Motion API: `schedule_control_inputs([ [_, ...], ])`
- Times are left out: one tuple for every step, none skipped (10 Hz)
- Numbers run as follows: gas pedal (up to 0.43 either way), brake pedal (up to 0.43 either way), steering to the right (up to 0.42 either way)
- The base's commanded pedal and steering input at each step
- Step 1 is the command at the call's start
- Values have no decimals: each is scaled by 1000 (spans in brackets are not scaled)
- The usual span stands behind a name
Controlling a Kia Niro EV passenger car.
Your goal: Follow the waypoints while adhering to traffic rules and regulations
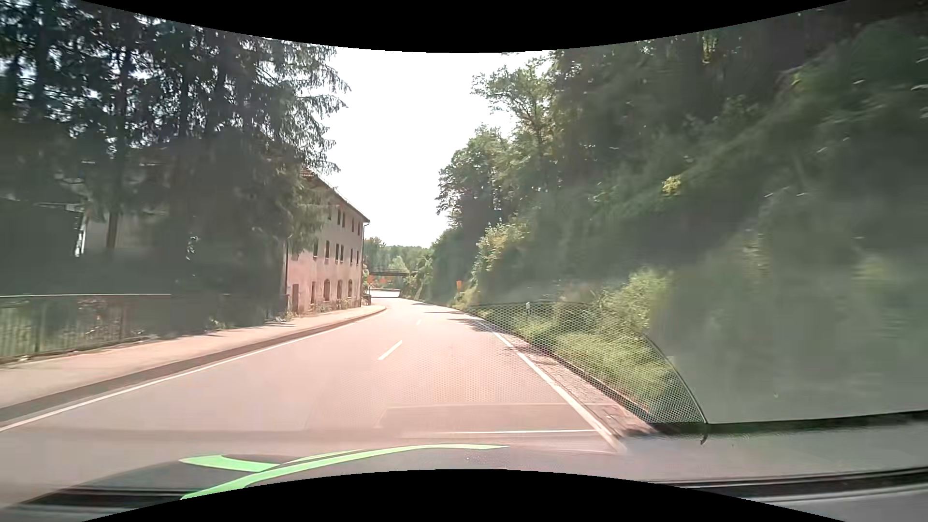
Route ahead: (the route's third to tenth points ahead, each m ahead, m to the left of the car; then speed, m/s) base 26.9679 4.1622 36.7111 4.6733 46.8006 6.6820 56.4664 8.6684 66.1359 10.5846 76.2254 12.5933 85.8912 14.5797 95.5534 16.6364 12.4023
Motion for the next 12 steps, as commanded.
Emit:
schedule_control_inputs([
  [0,0,-2],
  [0,0,-2],
  [0,0,-3],
  [0,6,-3],
  [0,12,-5],
  [0,24,-6],
  [0,30,-9],
  [0,37,-10],
  [0,37,-10],
  [0,43,-12],
  [0,49,-14],
  [0,55,-15],
])
